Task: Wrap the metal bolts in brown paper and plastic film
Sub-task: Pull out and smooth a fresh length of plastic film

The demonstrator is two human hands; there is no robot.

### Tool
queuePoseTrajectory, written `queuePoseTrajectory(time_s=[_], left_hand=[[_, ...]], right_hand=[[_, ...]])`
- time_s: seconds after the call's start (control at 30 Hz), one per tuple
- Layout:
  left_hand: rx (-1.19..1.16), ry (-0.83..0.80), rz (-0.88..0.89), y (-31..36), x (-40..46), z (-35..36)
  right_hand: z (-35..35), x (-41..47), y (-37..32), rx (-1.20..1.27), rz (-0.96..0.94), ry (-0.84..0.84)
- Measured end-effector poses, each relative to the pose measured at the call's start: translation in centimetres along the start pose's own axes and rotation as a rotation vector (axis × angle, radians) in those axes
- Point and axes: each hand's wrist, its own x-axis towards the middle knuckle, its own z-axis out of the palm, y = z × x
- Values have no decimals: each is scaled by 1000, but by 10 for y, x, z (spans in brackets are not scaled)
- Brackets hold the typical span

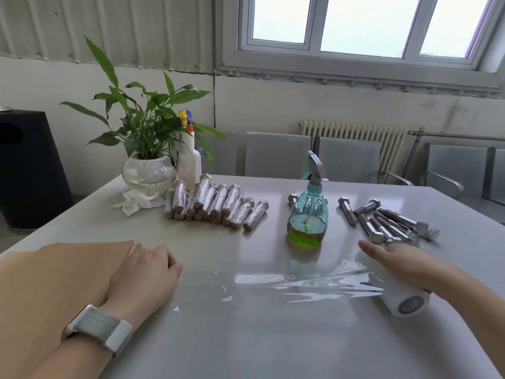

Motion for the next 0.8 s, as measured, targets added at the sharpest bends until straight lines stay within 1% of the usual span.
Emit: queuePoseTrajectory(time_s=[0.07, 0.17, 0.3, 0.4, 0.6, 0.8], left_hand=[[34, 6, -4, 2, 1, 1], [74, 77, 5, 6, -2, 3], [238, 184, 104, 11, -10, 10], [204, 213, 148, 10, -11, 12], [190, 209, 155, 8, -10, 15], [234, 162, 121, 8, -5, 16]], right_hand=[[-1, 0, 0, 6, 11, -6], [-2, 1, 2, 15, 27, 1], [-1, 4, 3, -49, 57, 16], [-2, 5, 2, -98, 65, 27], [-2, 7, 6, -135, 81, 40], [0, 8, 5, -174, 103, 72]])
